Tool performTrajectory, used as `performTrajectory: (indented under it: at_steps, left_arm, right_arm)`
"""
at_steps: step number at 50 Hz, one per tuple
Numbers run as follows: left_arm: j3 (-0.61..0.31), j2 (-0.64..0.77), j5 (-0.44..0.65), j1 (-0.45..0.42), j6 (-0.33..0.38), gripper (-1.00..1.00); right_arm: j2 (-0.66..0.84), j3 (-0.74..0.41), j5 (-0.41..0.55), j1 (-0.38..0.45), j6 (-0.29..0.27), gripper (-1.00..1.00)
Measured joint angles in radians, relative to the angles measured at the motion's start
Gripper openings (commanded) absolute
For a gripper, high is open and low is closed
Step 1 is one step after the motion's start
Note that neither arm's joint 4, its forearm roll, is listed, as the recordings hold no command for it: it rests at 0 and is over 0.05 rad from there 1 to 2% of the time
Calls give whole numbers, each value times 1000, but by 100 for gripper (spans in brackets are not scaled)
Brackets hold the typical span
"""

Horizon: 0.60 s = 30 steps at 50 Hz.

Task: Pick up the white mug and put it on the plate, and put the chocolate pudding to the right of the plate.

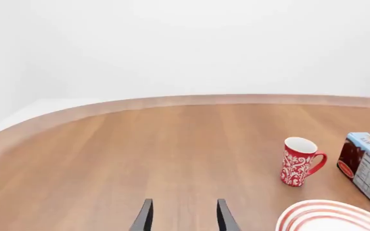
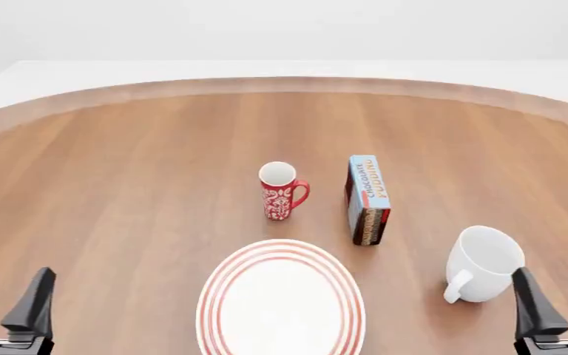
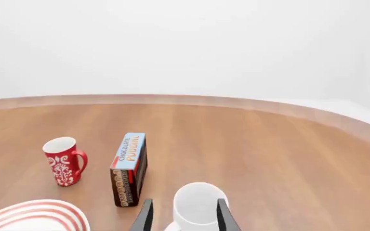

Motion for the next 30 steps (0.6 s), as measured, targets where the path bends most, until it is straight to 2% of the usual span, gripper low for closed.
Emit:
performTrajectory:
  at_steps: [22,25,30]
  left_arm:
    - [-21,33,-8,-25,33,100]
    - [-34,57,-22,-47,45,100]
    - [-99,244,-153,-193,103,100]
  right_arm:
    - [1,-1,1,21,-14,100]
    - [1,-1,-1,23,-16,100]
    - [0,-2,-5,28,-20,100]
